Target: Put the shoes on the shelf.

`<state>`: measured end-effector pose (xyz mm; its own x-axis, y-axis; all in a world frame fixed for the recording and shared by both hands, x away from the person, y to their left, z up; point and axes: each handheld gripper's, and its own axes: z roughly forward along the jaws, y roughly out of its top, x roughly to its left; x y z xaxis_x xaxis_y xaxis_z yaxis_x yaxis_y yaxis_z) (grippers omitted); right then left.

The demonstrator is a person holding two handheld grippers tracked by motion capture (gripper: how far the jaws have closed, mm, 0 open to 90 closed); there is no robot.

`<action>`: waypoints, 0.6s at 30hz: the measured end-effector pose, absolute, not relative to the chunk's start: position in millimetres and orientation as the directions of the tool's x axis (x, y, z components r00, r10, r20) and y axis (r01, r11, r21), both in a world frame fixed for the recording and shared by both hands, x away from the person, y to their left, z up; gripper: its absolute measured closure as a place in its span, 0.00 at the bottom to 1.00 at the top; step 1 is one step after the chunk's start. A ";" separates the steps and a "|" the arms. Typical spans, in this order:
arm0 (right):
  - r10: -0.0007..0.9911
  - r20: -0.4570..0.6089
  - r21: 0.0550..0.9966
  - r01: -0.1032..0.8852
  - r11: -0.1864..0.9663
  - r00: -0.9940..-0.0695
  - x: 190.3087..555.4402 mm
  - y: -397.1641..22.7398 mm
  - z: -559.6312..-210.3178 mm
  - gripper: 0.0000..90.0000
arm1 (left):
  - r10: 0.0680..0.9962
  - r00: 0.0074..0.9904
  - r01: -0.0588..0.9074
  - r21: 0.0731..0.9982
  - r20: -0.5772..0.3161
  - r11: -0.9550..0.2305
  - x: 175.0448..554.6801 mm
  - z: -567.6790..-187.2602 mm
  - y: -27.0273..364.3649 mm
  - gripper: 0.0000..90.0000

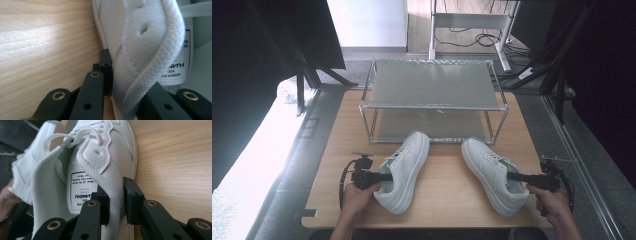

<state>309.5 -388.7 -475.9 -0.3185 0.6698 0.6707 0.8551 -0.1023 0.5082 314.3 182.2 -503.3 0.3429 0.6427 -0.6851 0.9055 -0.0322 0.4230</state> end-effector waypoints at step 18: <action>0.614 0.713 0.504 0.856 -0.114 -0.337 308.0 -370.0 -483.0 0.87 | 0.604 0.352 0.899 0.437 -0.715 -0.007 304.2 -495.7 185.6 0.92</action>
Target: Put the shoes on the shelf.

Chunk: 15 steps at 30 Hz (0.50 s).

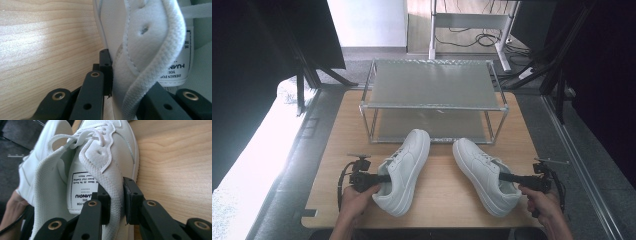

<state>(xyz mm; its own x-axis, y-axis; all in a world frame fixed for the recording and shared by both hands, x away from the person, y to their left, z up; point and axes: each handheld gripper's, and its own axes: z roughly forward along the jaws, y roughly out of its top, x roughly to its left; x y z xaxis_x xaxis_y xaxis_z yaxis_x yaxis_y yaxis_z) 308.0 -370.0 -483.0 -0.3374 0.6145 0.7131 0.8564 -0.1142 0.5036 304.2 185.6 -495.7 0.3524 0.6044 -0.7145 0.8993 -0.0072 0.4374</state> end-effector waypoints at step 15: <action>0.801 0.300 0.511 0.796 0.323 -0.518 317.8 -322.6 -447.0 0.67 | 0.640 0.336 0.905 0.424 -0.691 -0.016 303.5 -502.2 189.2 0.92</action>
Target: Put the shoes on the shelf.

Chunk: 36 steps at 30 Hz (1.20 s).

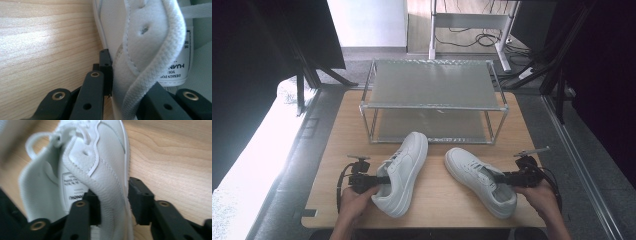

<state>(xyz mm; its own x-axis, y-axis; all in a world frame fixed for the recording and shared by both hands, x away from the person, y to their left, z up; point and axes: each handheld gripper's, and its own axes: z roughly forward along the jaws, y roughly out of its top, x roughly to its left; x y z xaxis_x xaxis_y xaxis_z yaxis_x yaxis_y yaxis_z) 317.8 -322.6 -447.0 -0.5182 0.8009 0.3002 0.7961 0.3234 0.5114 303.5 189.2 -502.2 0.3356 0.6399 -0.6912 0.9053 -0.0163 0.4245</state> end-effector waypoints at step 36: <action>0.749 0.473 0.461 0.854 0.239 -0.464 322.0 -333.1 -466.5 0.93 | 0.666 0.312 0.910 0.414 -0.678 -0.006 298.0 -501.9 188.8 0.92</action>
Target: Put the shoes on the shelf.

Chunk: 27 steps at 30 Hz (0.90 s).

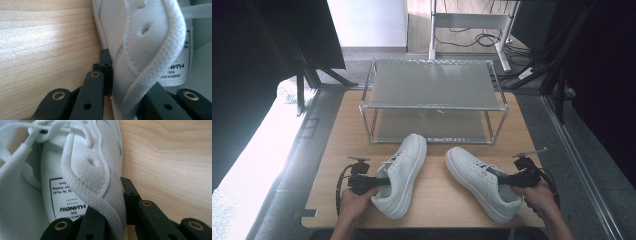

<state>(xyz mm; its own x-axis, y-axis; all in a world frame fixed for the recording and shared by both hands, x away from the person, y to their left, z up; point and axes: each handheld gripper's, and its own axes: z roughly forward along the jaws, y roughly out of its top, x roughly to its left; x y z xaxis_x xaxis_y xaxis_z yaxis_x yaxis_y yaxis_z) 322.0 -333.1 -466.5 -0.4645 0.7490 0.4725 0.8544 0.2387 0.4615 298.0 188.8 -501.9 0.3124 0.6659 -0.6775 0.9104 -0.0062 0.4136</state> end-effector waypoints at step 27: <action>0.569 0.707 0.519 0.854 -0.016 -0.419 306.2 -324.1 -433.2 0.92 | 0.590 0.325 0.877 0.469 -0.739 0.106 268.0 -464.3 190.6 0.92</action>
<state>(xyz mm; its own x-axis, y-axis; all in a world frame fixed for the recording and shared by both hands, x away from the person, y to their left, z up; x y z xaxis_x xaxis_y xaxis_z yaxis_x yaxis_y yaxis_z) 306.2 -324.1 -433.2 -0.4193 0.5693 0.7072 0.8545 -0.0157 0.5193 268.0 190.6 -464.3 0.3248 0.5900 -0.7392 0.8766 0.1055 0.4695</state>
